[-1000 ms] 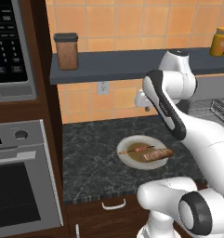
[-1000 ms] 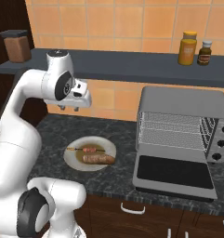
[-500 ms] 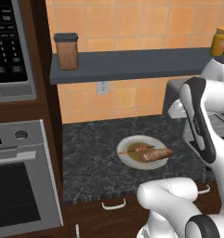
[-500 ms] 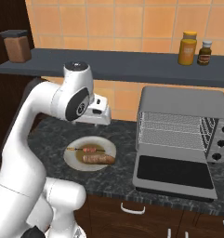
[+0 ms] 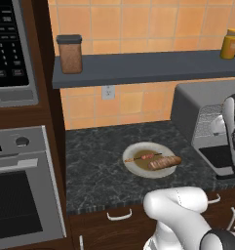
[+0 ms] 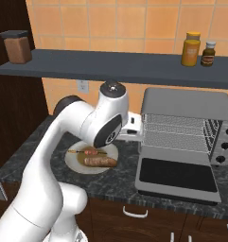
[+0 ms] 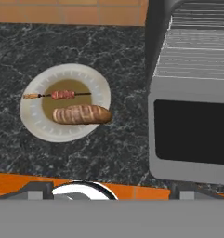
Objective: Pick up the kebab skewer and baguette bread, and place them inside the toaster oven. Close the toaster oven door and start by setting the timer.
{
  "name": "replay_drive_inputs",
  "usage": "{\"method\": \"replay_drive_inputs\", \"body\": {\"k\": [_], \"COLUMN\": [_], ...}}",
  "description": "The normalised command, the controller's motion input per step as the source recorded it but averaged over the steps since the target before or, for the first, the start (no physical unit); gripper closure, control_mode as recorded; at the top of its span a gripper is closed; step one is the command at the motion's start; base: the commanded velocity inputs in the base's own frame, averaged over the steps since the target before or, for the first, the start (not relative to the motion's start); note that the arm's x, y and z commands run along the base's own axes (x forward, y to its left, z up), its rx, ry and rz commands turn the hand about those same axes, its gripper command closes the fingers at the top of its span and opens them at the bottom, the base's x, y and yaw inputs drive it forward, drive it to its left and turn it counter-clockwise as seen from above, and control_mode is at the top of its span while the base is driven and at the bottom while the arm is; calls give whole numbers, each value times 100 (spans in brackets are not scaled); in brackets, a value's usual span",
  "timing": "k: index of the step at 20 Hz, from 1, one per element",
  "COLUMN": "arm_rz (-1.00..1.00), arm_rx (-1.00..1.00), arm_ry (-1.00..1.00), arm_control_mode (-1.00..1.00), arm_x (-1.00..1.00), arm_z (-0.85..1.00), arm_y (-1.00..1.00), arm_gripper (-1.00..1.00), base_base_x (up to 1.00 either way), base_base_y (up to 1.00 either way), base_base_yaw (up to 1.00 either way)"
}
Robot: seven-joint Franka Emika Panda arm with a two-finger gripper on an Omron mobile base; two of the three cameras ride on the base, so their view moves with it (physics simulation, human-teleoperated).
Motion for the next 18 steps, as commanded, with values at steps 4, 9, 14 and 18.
{"method": "replay_drive_inputs", "body": {"k": [4,9,14,18], "arm_rz": [0,0,-3,-5], "arm_rx": [0,0,0,0], "arm_ry": [-16,-27,-39,-43], "arm_control_mode": [-100,-100,-100,-100], "arm_x": [-12,0,18,29], "arm_z": [-11,-5,0,0], "arm_y": [-63,-60,-59,-39], "arm_gripper": [-100,-100,-100,-100], "base_base_x": [0,0,0,0], "base_base_y": [0,0,0,0], "base_base_yaw": [0,0,0,0]}}
